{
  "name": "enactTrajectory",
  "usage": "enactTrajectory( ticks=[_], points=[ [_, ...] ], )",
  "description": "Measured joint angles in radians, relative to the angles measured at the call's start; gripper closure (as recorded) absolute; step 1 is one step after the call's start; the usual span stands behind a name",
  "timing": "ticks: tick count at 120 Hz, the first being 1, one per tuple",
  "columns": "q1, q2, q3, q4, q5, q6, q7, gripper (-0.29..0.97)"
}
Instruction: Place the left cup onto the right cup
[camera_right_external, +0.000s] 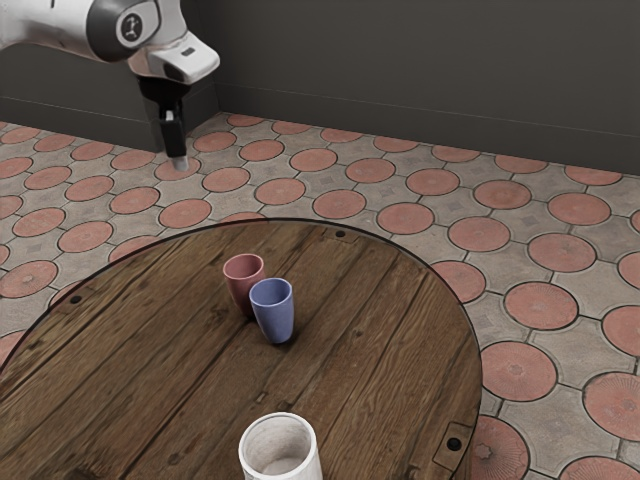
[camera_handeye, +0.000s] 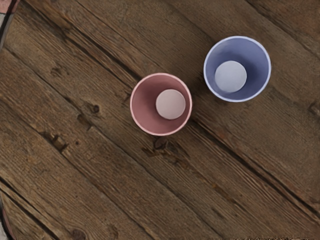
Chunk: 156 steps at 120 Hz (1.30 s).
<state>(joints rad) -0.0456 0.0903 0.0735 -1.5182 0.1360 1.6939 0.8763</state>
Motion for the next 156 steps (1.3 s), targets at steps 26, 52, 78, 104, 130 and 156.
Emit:
enactTrajectory(
  ticks=[26, 52, 78, 104, 130, 156],
  points=[
    [0.076, 0.012, 0.005, -0.165, -0.036, 0.06, 0.019, 0.0],
    [0.073, 0.125, 0.005, -0.18, 0.017, 0.142, 0.041, 0.0],
    [0.073, 0.28, 0.005, -0.116, 0.026, 0.243, 0.07, 0.0],
    [0.047, 0.373, 0.005, -0.049, 0.02, 0.324, 0.103, 0.0],
    [0.036, 0.385, 0.006, -0.082, -0.016, 0.361, 0.116, 0.0],
    [0.036, 0.44, 0.006, -0.076, -0.022, 0.403, 0.122, 0.22]
  ],
)
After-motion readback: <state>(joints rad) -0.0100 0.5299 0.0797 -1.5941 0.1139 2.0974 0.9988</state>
